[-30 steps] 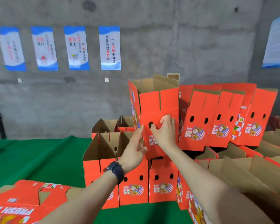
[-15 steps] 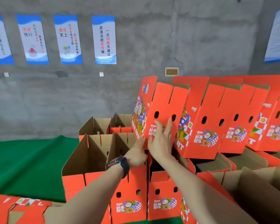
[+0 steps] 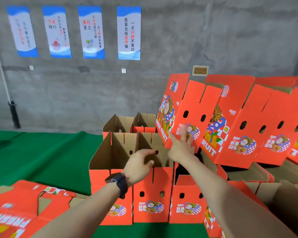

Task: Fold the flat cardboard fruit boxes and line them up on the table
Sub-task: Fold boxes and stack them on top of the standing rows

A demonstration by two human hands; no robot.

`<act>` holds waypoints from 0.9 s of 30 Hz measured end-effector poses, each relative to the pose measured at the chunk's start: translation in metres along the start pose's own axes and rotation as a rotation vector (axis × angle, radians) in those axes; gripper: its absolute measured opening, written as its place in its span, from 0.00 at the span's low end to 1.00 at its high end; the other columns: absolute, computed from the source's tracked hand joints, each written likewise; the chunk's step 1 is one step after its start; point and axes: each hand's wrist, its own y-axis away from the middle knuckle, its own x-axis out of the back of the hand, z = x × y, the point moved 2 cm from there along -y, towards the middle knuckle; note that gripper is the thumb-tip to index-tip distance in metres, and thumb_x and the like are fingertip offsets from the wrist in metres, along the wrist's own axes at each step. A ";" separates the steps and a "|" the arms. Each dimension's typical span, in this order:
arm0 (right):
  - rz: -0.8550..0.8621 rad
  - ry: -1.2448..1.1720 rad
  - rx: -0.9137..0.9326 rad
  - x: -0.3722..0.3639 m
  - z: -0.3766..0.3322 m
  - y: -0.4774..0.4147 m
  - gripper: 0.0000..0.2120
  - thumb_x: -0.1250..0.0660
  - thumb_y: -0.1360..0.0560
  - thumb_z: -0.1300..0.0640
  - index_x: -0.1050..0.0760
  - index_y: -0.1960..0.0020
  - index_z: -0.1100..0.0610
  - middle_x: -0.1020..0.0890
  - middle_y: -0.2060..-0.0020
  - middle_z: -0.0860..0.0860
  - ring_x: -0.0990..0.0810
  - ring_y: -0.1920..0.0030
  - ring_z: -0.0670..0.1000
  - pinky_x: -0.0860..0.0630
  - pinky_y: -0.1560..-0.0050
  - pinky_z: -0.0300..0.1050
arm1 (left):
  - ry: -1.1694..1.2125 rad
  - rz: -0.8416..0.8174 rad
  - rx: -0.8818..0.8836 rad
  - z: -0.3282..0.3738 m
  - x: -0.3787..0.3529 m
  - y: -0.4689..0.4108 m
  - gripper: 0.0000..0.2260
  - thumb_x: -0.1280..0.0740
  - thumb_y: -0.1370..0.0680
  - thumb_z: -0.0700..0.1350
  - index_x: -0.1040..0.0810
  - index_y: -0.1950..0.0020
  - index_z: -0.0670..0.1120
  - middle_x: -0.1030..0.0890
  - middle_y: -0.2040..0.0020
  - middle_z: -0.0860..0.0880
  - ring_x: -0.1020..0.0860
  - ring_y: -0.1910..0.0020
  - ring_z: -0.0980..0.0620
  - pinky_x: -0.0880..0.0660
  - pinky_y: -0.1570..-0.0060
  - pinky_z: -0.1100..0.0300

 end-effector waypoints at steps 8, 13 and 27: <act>0.333 -0.164 0.342 -0.006 -0.076 0.082 0.25 0.38 0.27 0.66 0.33 0.30 0.57 0.44 0.24 0.57 0.45 0.25 0.58 0.44 0.26 0.50 | -0.102 0.020 0.291 -0.110 0.096 0.125 0.14 0.34 0.24 0.36 0.21 0.39 0.43 0.19 0.41 0.47 0.22 0.43 0.52 0.30 0.45 0.64; 0.079 -0.152 0.668 -0.090 -0.159 0.167 0.22 0.41 0.24 0.65 0.32 0.31 0.59 0.41 0.25 0.56 0.45 0.24 0.55 0.52 0.26 0.44 | -0.142 0.056 0.532 -0.174 0.140 0.206 0.13 0.37 0.24 0.34 0.21 0.40 0.39 0.20 0.40 0.43 0.22 0.42 0.47 0.30 0.44 0.61; -0.694 -0.201 0.164 -0.270 -0.254 0.277 0.34 0.43 0.19 0.57 0.59 0.23 0.67 0.59 0.23 0.59 0.54 0.22 0.56 0.53 0.26 0.43 | -0.533 -0.365 0.701 -0.270 0.126 0.341 0.37 0.38 0.25 0.60 0.51 0.22 0.52 0.56 0.21 0.48 0.55 0.22 0.47 0.49 0.25 0.50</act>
